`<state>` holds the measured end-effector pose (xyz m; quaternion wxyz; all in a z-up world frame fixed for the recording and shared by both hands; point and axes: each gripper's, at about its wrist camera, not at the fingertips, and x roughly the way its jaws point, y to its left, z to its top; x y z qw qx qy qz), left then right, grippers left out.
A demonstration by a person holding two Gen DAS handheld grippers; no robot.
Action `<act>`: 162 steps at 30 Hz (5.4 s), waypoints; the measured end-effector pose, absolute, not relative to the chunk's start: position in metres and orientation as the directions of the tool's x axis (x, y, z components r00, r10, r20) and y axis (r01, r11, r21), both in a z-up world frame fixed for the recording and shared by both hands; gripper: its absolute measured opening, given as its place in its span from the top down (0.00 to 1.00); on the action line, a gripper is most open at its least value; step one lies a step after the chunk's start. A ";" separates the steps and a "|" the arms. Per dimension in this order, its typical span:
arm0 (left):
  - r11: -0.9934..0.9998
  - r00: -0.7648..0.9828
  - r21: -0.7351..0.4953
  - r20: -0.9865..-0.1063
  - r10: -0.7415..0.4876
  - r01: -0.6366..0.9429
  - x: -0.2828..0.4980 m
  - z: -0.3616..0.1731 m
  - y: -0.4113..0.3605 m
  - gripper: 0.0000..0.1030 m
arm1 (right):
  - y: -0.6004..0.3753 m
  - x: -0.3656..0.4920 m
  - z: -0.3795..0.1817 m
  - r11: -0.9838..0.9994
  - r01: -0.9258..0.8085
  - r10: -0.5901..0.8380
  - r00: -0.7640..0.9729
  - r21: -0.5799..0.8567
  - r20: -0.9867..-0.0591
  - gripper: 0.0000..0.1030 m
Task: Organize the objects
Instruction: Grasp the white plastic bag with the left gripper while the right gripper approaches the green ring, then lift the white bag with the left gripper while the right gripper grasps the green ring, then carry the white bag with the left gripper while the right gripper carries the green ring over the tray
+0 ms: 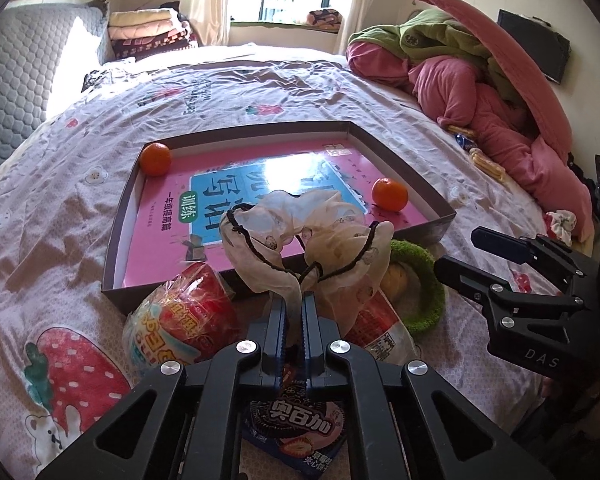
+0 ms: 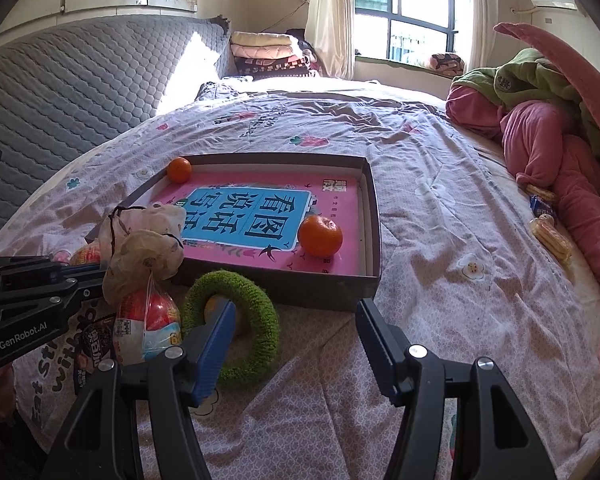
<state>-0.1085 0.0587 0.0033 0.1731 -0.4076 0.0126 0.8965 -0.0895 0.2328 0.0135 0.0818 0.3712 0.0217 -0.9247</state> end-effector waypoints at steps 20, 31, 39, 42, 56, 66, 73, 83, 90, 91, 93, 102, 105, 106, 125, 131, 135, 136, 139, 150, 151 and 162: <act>-0.938 -0.610 -0.145 -0.726 0.317 -0.315 -0.112 0.001 0.052 0.94 | 0.228 -0.101 -0.014 -0.977 0.203 -0.181 -0.608 0.069 -0.773 0.76; -0.941 -0.620 -0.155 -0.718 0.317 -0.302 -0.113 0.003 0.048 0.94 | 0.230 -0.097 -0.005 -0.969 0.227 -0.221 -0.638 0.095 -0.738 0.86; -0.941 -0.630 -0.160 -0.707 0.320 -0.299 -0.110 0.007 0.046 0.94 | 0.231 -0.090 0.010 -0.970 0.231 -0.222 -0.691 0.080 -0.688 0.86; -0.941 -0.634 -0.166 -0.702 0.323 -0.296 -0.110 0.009 0.045 0.94 | 0.233 -0.090 0.013 -0.969 0.229 -0.227 -0.701 0.089 -0.676 0.86; -0.941 -0.654 -0.176 -0.681 0.329 -0.290 -0.103 0.021 0.042 0.94 | 0.237 -0.086 0.023 -0.967 0.229 -0.246 -0.731 0.111 -0.637 0.86; -0.943 -0.670 -0.172 -0.667 0.325 -0.286 -0.096 0.031 0.041 0.94 | 0.238 -0.081 0.032 -0.963 0.235 -0.264 -0.750 0.129 -0.606 0.86; -0.944 -0.689 -0.167 -0.649 0.321 -0.283 -0.090 0.042 0.040 0.94 | 0.237 -0.078 0.036 -0.961 0.244 -0.271 -0.764 0.126 -0.586 0.86; -0.947 -0.716 -0.161 -0.622 0.317 -0.279 -0.086 0.053 0.035 0.94 | 0.237 -0.072 0.048 -0.964 0.239 -0.265 -0.804 0.119 -0.533 0.86; -0.952 -0.737 -0.140 -0.606 0.300 -0.272 -0.087 0.057 0.035 0.94 | 0.234 -0.071 0.053 -0.965 0.239 -0.258 -0.814 0.104 -0.521 0.86; -0.953 -0.737 -0.137 -0.607 0.297 -0.271 -0.088 0.057 0.035 0.94 | 0.234 -0.071 0.053 -0.966 0.237 -0.254 -0.818 0.100 -0.516 0.86; -0.954 -0.740 -0.134 -0.605 0.294 -0.270 -0.090 0.058 0.034 0.94 | 0.233 -0.073 0.055 -0.968 0.235 -0.249 -0.820 0.093 -0.516 0.86; -0.960 -0.755 -0.134 -0.594 0.277 -0.247 -0.100 0.060 0.023 0.94 | 0.230 -0.079 0.059 -0.973 0.221 -0.226 -0.830 0.072 -0.510 0.86; -0.961 -0.759 -0.135 -0.590 0.274 -0.242 -0.104 0.062 0.019 0.94 | 0.229 -0.081 0.061 -0.974 0.218 -0.221 -0.834 0.066 -0.506 0.86; -0.961 -0.759 -0.139 -0.590 0.275 -0.240 -0.105 0.063 0.018 0.94 | 0.228 -0.082 0.061 -0.974 0.216 -0.217 -0.836 0.062 -0.503 0.86; -0.962 -0.794 -0.144 -0.544 0.272 -0.232 -0.130 0.085 0.007 0.94 | 0.219 -0.100 0.084 -0.979 0.202 -0.176 -0.875 -0.008 -0.450 0.86; -0.962 -0.801 -0.144 -0.533 0.274 -0.233 -0.135 0.088 0.007 0.94 | 0.217 -0.104 0.087 -0.980 0.200 -0.176 -0.881 -0.010 -0.440 0.86; -0.962 -0.801 -0.143 -0.532 0.274 -0.234 -0.139 0.088 0.007 0.94 | 0.216 -0.108 0.089 -0.980 0.200 -0.175 -0.883 -0.012 -0.435 0.86; -0.962 -0.802 -0.144 -0.531 0.274 -0.233 -0.141 0.088 0.007 0.94 | 0.216 -0.110 0.089 -0.979 0.201 -0.176 -0.883 -0.013 -0.435 0.86; -0.963 -0.803 -0.142 -0.530 0.271 -0.231 -0.142 0.088 0.007 0.94 | 0.213 -0.115 0.090 -0.979 0.205 -0.178 -0.884 -0.016 -0.432 0.86; -0.964 -0.799 -0.153 -0.539 0.267 -0.219 -0.158 0.082 0.002 0.94 | 0.204 -0.132 0.092 -0.978 0.208 -0.175 -0.889 -0.033 -0.424 0.86; -0.964 -0.798 -0.150 -0.541 0.264 -0.217 -0.160 0.081 0.002 0.94 | 0.203 -0.135 0.093 -0.978 0.208 -0.175 -0.888 -0.033 -0.426 0.86; -0.968 -0.797 -0.147 -0.549 0.251 -0.204 -0.171 0.074 0.000 0.94 | 0.198 -0.152 0.097 -0.976 0.218 -0.187 -0.889 -0.027 -0.419 0.86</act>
